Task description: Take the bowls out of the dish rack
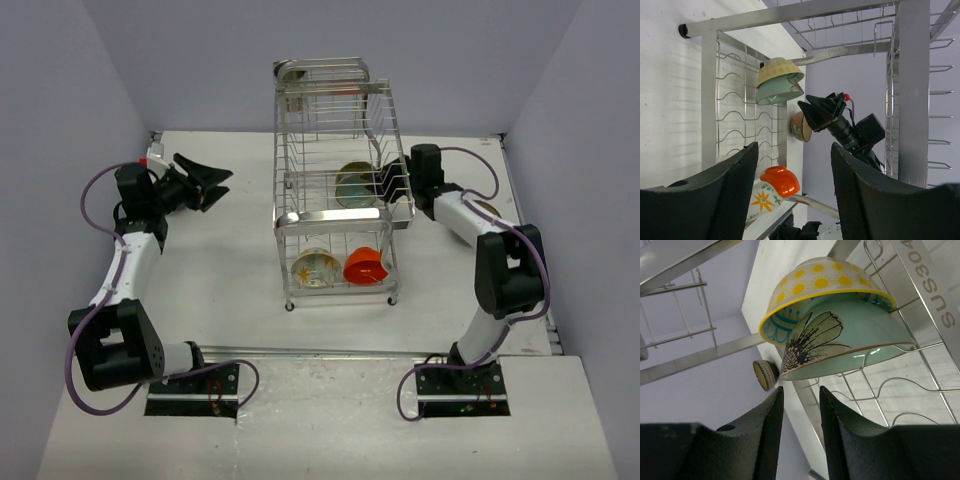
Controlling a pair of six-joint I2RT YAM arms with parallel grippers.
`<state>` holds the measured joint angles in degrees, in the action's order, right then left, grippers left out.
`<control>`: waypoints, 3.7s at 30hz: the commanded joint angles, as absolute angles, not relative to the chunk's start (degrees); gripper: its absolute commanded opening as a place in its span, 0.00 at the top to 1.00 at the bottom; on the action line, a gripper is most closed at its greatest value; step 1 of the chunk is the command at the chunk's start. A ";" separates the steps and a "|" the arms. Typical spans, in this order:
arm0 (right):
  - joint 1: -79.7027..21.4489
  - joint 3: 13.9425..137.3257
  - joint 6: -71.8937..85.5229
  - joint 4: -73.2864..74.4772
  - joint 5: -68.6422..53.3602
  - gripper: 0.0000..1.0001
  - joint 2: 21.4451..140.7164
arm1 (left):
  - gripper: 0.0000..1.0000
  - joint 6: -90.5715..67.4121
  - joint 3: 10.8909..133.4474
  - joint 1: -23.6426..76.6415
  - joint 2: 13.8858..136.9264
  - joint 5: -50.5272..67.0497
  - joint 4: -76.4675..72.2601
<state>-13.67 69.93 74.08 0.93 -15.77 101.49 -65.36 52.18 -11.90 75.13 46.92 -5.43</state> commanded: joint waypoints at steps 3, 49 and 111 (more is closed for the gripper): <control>-13.01 71.72 75.23 -0.26 -14.94 0.64 98.00 | 0.39 -64.51 52.73 -12.39 74.88 48.16 -7.38; -15.21 72.15 77.43 -0.71 -11.25 0.64 100.54 | 0.38 -65.74 52.73 -12.39 74.18 48.34 -8.52; -19.07 68.56 85.86 -31.81 -20.91 1.00 105.91 | 0.36 -66.53 50.10 -12.39 73.65 49.04 -10.90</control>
<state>-16.80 69.34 82.63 -23.03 -16.10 110.37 -66.92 50.54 -11.94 75.11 48.40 -9.32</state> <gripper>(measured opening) 0.137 0.634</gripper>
